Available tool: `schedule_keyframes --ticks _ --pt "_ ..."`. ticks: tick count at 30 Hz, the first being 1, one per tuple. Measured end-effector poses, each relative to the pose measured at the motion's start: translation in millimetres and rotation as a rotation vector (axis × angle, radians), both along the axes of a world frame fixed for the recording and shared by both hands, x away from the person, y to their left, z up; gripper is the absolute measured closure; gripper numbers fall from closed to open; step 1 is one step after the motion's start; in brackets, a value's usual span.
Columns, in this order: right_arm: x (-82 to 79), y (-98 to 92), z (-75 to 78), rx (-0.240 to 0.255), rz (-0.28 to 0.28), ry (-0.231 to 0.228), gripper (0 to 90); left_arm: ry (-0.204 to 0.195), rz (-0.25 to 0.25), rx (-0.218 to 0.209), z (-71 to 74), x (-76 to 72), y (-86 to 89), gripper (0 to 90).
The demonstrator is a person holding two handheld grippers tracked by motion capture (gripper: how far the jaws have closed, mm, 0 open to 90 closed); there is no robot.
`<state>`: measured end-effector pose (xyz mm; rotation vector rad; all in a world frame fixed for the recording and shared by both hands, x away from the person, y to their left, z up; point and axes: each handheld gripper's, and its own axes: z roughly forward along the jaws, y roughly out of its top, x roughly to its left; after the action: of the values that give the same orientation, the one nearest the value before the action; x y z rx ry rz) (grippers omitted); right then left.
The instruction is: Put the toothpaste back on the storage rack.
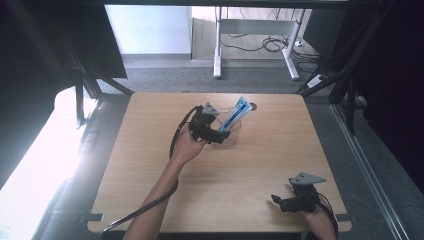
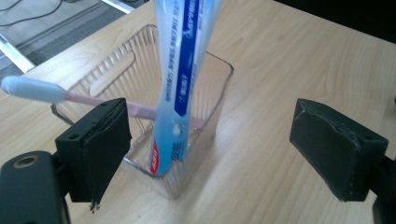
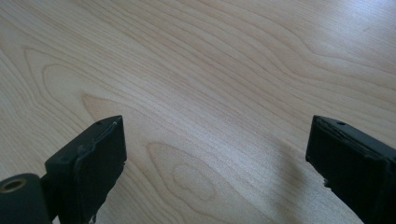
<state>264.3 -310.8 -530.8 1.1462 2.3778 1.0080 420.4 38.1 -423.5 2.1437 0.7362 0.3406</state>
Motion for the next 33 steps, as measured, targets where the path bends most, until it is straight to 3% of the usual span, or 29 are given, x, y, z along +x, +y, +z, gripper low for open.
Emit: schedule_keyframes --ticks 8,19,33 --pt "-0.2 1.2 -0.6 -0.003 0.001 0.003 5.1 -0.014 -0.005 0.033 -0.4 -18.4 9.7 12.7" --pt "-0.3 2.8 -1.1 -0.008 0.005 0.005 5.1 -0.028 0.008 0.039 -5.0 -49.6 28.8 12.8" --pt "-0.8 5.5 -1.4 -0.012 0.008 0.003 5.1 -0.013 0.033 0.047 -36.1 -86.1 53.9 12.8"
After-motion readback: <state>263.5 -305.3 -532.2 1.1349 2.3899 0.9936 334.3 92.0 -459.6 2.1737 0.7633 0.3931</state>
